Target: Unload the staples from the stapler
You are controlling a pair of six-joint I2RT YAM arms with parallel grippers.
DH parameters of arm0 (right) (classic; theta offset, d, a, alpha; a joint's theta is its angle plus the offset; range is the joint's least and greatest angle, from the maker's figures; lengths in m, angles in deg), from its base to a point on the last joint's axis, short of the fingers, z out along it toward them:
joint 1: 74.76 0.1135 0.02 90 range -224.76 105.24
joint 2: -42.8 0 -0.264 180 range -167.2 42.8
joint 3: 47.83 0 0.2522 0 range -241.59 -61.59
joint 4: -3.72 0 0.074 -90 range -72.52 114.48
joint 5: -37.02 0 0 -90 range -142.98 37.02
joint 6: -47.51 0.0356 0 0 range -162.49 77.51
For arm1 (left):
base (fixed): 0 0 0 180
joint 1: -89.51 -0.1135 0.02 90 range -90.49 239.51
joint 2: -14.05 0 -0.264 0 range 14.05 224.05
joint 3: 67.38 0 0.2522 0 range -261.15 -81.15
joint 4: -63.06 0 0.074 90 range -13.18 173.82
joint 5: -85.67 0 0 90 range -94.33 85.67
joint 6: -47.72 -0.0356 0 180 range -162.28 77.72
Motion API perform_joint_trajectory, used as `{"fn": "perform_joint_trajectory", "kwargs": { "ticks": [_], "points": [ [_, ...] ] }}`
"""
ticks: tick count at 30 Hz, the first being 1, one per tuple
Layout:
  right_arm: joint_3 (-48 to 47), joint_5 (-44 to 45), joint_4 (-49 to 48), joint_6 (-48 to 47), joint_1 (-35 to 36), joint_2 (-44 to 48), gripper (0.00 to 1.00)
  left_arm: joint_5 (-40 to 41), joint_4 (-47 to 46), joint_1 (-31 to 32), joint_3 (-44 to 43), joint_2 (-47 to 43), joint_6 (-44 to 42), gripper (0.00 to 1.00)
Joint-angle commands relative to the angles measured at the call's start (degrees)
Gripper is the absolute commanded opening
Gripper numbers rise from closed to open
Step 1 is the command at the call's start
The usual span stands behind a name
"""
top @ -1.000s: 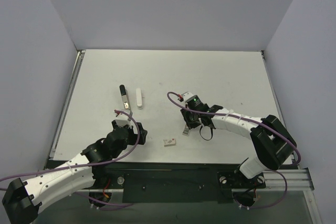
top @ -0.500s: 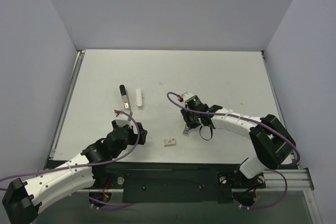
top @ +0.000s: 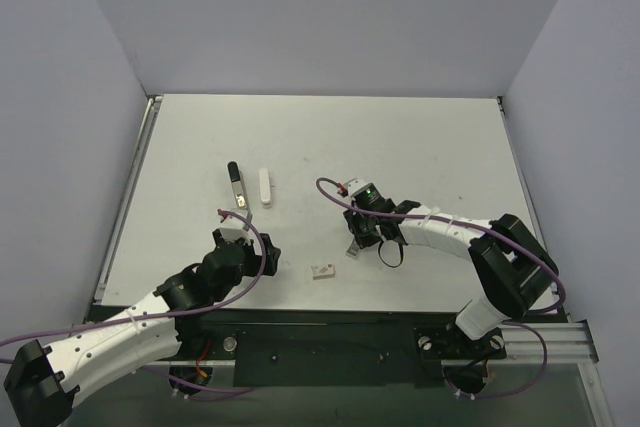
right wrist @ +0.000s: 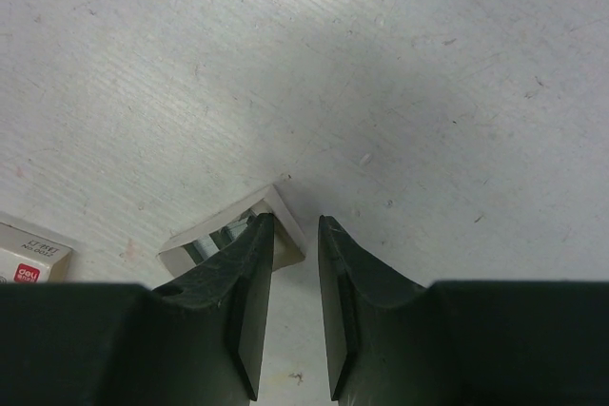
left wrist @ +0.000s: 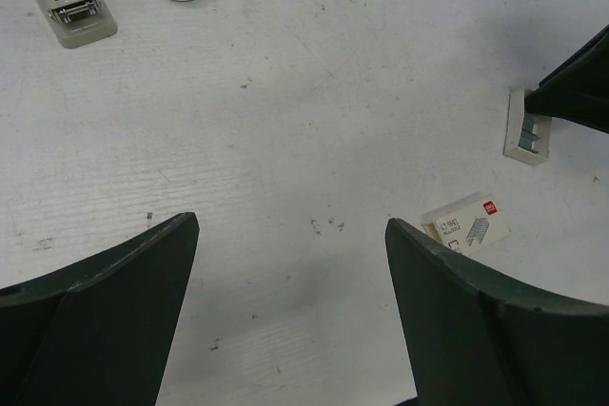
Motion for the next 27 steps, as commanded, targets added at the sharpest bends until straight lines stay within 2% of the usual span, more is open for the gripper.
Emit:
{"fn": "perform_joint_trajectory", "kwargs": {
  "ticks": [1, 4, 12, 16, 20, 27],
  "points": [
    [-1.77, -0.66, 1.23, -0.55, -0.33, -0.49, 0.22, 0.10, -1.24, -0.18, -0.27, -0.55, 0.03, 0.91],
    [-1.77, -0.92, 1.23, -0.46, -0.24, -0.49, 0.21, 0.10, -1.24, -0.18, -0.36, -0.55, 0.03, 0.91],
    [-1.33, -1.63, 1.58, 0.16, -0.15, -0.31, 0.09, 0.01, -1.06, -0.18, -0.27, -0.63, 0.03, 0.91],
    [-0.80, -1.98, 1.75, 0.60, 0.20, -0.14, 0.08, 0.10, -0.97, -0.18, -0.27, -0.72, 0.12, 0.91],
    [-0.27, -1.89, 1.84, 1.65, 0.90, 0.39, 0.00, -0.25, -1.15, -0.18, -0.18, -0.46, 0.21, 0.91],
    [0.61, 2.15, 3.42, 5.86, 3.71, 3.90, 0.00, -0.87, -1.59, -0.09, 0.08, 0.95, 0.91, 0.91]
  ]
}}
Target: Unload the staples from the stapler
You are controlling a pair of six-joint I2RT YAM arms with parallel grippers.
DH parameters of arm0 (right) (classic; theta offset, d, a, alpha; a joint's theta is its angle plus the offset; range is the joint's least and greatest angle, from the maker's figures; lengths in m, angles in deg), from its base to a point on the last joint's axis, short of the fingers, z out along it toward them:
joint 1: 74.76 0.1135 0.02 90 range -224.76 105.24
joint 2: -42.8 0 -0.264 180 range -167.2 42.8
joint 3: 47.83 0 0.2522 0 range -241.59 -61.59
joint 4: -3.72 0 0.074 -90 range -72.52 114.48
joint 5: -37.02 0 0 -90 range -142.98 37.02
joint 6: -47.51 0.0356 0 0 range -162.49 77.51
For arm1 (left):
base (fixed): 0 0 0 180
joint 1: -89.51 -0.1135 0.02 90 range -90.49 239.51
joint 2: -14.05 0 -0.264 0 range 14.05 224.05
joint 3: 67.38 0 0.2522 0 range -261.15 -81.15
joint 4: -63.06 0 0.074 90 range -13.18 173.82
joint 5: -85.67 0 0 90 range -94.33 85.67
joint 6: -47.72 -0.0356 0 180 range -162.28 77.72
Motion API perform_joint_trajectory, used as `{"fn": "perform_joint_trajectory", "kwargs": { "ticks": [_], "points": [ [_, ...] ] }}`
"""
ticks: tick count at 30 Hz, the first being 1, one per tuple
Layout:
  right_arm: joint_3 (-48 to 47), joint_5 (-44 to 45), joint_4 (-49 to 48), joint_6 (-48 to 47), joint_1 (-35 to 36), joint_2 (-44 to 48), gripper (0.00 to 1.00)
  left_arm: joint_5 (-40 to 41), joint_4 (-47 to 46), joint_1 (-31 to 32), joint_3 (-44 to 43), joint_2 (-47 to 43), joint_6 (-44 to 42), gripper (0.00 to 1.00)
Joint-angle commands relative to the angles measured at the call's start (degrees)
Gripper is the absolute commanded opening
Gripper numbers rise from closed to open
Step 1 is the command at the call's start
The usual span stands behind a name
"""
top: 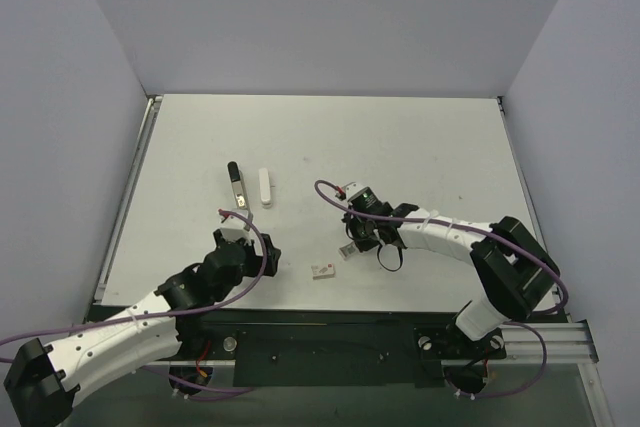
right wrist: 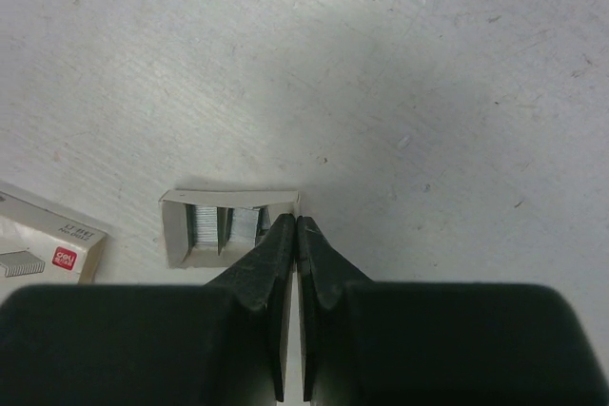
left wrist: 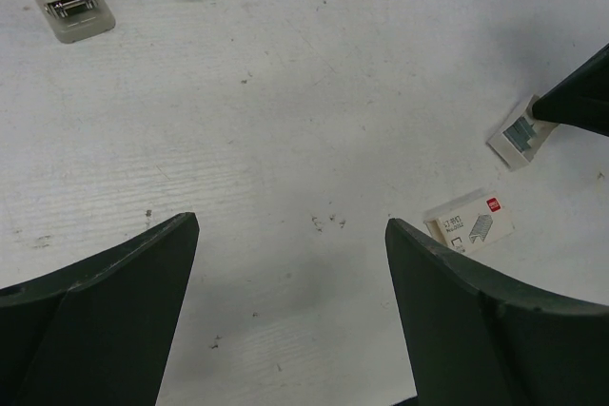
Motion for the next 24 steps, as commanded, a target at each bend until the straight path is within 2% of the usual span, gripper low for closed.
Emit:
{"fn": "perform_joint_trajectory", "kwargs": {
  "ticks": [1, 6, 10, 12, 17, 19, 20, 21, 24],
  "points": [
    [0.39, 6.11, 3.62, 4.49, 2.64, 3.91, 0.00, -0.78, -1.59, -0.09, 0.06, 0.88, 1.32, 0.91],
    [1.62, 12.28, 4.77, 8.71, 6.51, 6.89, 0.00, -1.75, -1.85, 0.61, 0.58, 2.90, 3.35, 0.86],
    [2.94, 14.31, 4.94, 12.05, 7.92, 8.57, 0.00, -3.06, -2.20, 1.14, 0.32, 4.40, 4.23, 0.77],
    [3.38, 15.02, 5.03, 13.28, 8.36, 8.92, 0.00, -3.50, -2.20, 1.40, 0.06, 5.10, 4.49, 0.69],
    [5.13, 15.90, 5.12, 15.92, 9.50, 9.44, 0.00, -5.00, -2.90, 1.49, -0.38, 7.29, 5.37, 0.40],
    [5.66, 16.17, 4.94, 16.80, 9.86, 9.71, 0.00, -6.14, -4.04, 1.58, -0.30, 8.52, 5.46, 0.24],
    [5.75, 16.51, 5.03, 17.41, 10.29, 9.80, 0.00, -6.75, -4.83, 1.58, -0.29, 8.88, 5.46, 0.06],
    [6.01, 16.78, 5.03, 17.68, 10.47, 10.06, 0.00, -7.63, -5.54, 1.58, -0.21, 10.19, 5.55, 0.00],
    [6.63, 17.22, 5.03, 19.00, 11.00, 10.68, 0.00, -9.57, -8.43, 1.58, -0.21, 13.00, 5.72, 0.00]
  ]
}}
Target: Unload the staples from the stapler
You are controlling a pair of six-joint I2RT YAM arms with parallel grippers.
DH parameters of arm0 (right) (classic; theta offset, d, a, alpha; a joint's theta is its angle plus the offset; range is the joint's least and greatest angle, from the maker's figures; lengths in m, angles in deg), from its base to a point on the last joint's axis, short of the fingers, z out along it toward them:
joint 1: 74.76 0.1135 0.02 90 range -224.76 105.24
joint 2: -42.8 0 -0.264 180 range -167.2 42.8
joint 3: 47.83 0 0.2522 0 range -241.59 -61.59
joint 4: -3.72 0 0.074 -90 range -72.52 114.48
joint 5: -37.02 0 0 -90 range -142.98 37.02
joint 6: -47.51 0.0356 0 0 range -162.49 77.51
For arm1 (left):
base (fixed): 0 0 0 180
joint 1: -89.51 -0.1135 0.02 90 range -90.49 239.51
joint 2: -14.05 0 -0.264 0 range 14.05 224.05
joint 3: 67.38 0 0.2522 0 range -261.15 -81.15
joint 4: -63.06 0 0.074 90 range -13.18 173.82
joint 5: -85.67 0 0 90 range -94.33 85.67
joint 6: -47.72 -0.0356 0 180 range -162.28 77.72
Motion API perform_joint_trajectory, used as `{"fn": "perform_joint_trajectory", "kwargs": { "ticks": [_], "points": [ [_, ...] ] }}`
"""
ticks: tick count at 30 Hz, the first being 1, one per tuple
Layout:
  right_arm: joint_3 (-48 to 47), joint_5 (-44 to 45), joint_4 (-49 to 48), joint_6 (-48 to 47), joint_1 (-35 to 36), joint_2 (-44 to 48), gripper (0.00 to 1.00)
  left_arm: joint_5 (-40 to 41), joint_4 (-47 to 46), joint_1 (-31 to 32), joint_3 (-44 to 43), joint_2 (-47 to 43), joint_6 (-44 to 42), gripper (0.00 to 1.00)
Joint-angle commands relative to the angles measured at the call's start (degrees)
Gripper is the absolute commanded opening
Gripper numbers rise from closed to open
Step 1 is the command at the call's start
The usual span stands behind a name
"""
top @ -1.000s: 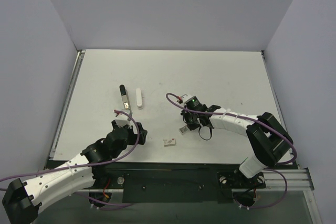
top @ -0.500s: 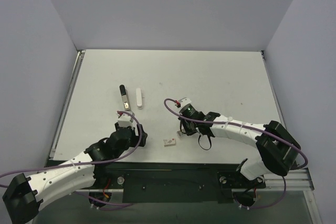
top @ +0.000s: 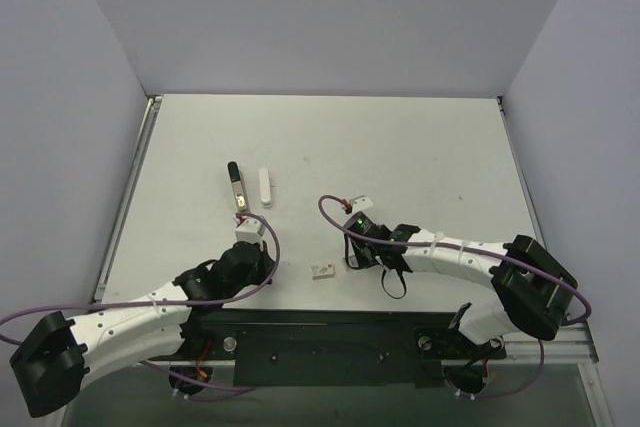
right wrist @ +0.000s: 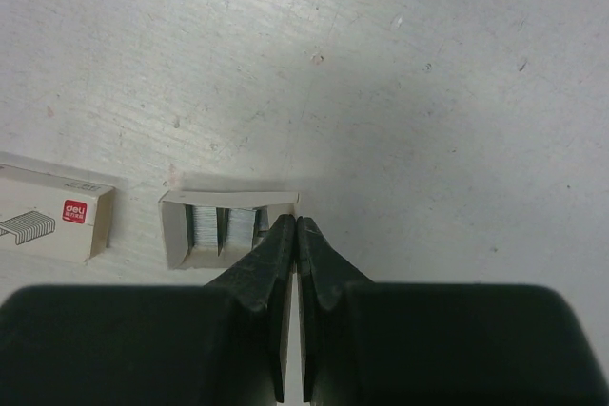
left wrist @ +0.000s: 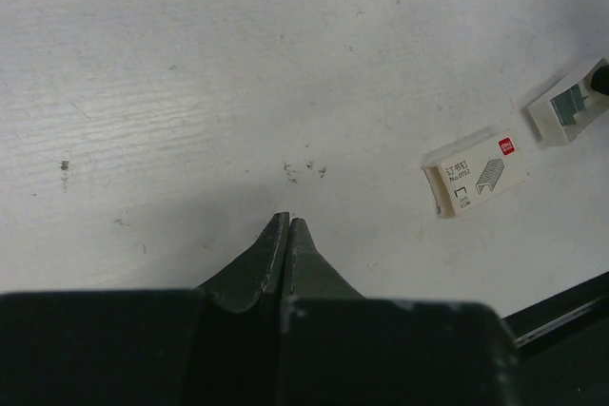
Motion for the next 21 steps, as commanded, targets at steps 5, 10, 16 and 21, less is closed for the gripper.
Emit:
{"fn": "perform_joint_trajectory", "kwargs": {
  "ticks": [5, 10, 16, 21],
  "points": [
    [2.00, 4.02, 1.49, 5.61, 2.13, 4.65, 0.00, -5.49, -10.43, 0.55, -0.69, 6.60, 1.20, 0.00],
    [2.35, 5.17, 1.93, 7.72, 3.36, 4.83, 0.00, -7.95, -14.20, 0.64, -1.21, 9.59, 1.64, 0.00],
    [1.65, 7.62, 3.16, 11.93, 4.68, 3.78, 0.00, -11.55, -18.07, 0.90, -1.74, 14.68, 2.61, 0.00],
    [0.77, 8.16, 4.56, 14.14, 5.73, 2.28, 0.00, -12.96, -21.59, 1.34, -1.48, 17.50, 3.57, 0.00]
  ]
}}
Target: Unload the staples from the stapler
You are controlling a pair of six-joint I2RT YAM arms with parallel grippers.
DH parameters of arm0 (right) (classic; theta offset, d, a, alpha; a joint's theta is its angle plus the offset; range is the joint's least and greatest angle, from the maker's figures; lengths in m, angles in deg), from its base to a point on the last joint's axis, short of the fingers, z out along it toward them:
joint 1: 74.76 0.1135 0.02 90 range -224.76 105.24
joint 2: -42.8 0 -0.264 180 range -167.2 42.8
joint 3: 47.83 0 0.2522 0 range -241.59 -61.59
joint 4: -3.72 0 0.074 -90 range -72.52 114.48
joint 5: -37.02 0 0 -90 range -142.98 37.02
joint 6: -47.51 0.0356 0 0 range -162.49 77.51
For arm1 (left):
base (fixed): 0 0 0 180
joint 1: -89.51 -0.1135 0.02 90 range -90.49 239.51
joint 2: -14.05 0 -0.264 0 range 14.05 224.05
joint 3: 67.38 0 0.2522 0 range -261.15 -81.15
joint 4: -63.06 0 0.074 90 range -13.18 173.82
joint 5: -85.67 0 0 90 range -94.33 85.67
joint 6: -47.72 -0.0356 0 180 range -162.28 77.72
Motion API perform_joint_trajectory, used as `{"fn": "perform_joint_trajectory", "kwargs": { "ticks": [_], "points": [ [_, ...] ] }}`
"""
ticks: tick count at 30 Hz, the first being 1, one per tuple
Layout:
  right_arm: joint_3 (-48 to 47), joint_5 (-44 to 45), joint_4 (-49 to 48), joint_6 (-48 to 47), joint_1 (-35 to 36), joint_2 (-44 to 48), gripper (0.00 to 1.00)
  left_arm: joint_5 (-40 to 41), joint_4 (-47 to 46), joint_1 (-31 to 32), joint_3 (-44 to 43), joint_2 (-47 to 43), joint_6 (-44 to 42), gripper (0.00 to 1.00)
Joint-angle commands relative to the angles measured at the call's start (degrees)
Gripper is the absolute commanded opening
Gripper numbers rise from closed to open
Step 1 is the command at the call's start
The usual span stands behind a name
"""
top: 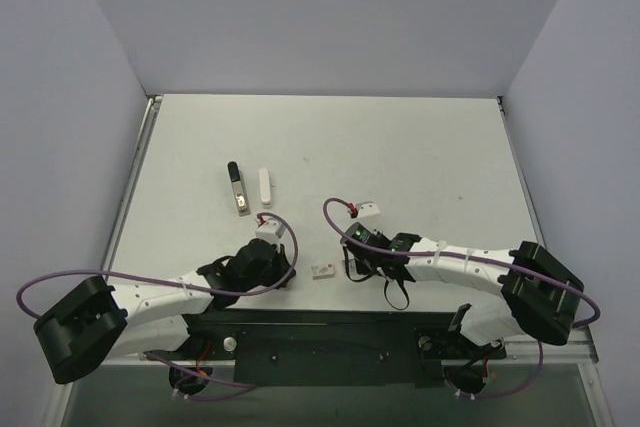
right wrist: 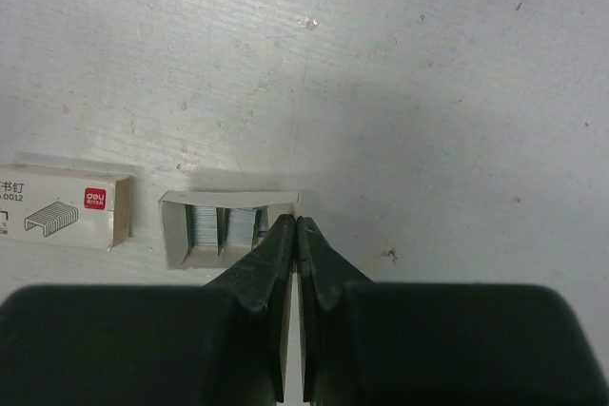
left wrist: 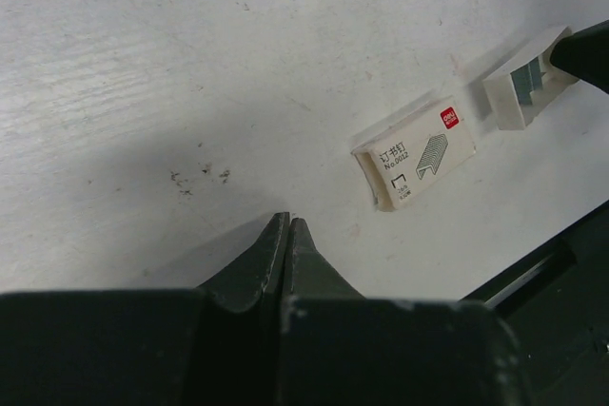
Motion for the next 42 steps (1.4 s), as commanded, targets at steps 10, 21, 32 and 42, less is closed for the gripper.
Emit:
{"fn": "perform_joint_trajectory", "kwargs": {
  "ticks": [10, 21, 32, 42],
  "points": [
    [-2.16, 3.53, 3.54, 6.29, 2.37, -2.58, 0.00, -3.66, -9.54, 1.37, -2.53, 6.40, 1.72, 0.00],
    [-5.06, 3.79, 3.63, 7.34, 4.75, -5.92, 0.00, -4.19, -12.09, 2.16, -3.50, 9.66, 1.89, 0.00],
    [-6.64, 4.23, 3.72, 6.99, 5.01, -7.33, 0.00, -4.19, -12.18, 2.25, -3.32, 9.31, 1.89, 0.00],
    [-8.58, 3.97, 4.24, 5.76, 5.01, -10.22, 0.00, -4.36, -12.45, 2.33, -3.24, 9.57, 1.63, 0.00]
  ]
}}
